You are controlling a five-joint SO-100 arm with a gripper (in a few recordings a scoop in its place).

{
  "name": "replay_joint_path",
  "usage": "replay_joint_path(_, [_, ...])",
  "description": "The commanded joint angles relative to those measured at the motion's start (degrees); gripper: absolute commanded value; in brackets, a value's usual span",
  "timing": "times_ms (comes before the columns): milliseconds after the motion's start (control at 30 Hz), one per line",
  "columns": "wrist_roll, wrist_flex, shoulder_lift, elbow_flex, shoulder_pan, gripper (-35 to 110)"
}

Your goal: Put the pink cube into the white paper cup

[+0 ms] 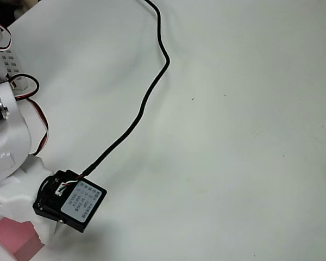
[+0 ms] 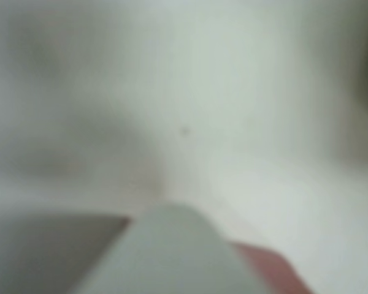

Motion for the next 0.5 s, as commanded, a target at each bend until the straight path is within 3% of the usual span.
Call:
replay_joint_path(0, [-0.9,-1.0,1.3,-2.6,1.9,44])
replay_joint_path(467, [-1.1,-1.0,1.3,-1.3,2.2,19])
